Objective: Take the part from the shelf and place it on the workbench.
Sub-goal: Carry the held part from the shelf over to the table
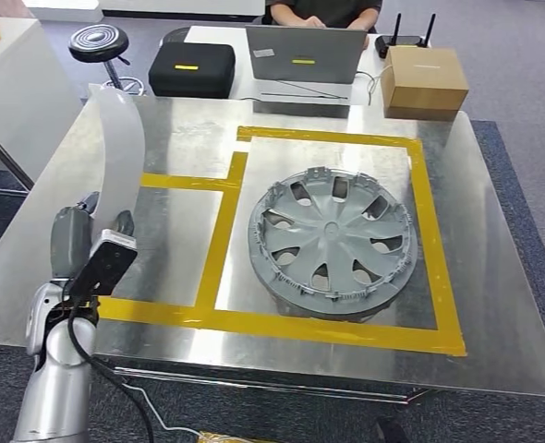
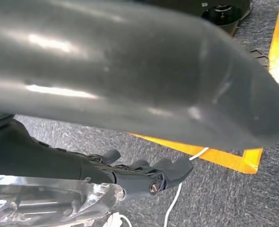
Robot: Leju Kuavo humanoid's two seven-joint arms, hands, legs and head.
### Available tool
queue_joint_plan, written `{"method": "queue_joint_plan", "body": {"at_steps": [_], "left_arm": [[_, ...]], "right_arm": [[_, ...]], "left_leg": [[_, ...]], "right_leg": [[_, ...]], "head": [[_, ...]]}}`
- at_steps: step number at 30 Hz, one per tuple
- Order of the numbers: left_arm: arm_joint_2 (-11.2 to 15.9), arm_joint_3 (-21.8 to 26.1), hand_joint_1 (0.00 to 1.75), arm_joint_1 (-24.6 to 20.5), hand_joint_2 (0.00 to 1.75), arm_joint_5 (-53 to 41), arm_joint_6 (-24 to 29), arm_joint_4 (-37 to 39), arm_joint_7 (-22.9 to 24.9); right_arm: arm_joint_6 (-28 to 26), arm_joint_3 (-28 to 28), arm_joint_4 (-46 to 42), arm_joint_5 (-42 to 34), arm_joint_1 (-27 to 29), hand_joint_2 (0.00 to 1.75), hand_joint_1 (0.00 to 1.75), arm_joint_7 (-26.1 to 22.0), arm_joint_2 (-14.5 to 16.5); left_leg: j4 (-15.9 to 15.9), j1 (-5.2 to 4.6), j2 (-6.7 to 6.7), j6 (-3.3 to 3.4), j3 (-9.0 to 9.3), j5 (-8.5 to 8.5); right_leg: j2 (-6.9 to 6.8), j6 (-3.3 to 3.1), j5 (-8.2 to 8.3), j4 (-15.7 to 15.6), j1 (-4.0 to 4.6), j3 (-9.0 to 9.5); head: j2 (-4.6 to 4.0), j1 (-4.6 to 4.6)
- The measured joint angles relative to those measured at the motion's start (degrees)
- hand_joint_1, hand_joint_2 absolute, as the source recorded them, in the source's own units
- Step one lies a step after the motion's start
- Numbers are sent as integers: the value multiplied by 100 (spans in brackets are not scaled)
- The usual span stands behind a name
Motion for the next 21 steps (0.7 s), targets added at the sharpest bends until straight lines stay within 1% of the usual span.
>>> {"method": "queue_joint_plan", "body": {"at_steps": [4,6,13,16,21], "left_arm": [[75,-274,175,-368,175,-354,133,490,288],[86,-378,175,-527,175,-419,166,706,358],[121,-525,175,-740,175,-525,242,1082,462],[133,-588,175,-879,175,-894,375,1264,806],[97,-679,175,-1372,175,-1775,521,1870,1433]], "right_arm": [[27,86,9,41,-49,0,0,28,0],[28,123,14,46,-63,0,0,36,0],[29,171,23,49,-67,0,0,48,0],[29,185,26,37,-68,0,0,73,0],[20,249,31,-31,-75,0,0,145,0]], "left_leg": [[0,0,-1,0,-1,0],[0,-1,0,0,-1,0],[0,-1,0,0,-2,0],[0,-1,0,1,-3,0],[0,-2,-1,9,-3,6]], "right_leg": [[-2,0,0,-4,0,2],[-1,2,1,-5,-1,4],[-1,3,2,-8,-1,2],[-3,3,2,-9,-1,2],[-4,8,8,-13,-1,5]], "head": [[0,1],[0,1],[0,0],[0,1],[0,1]]}}
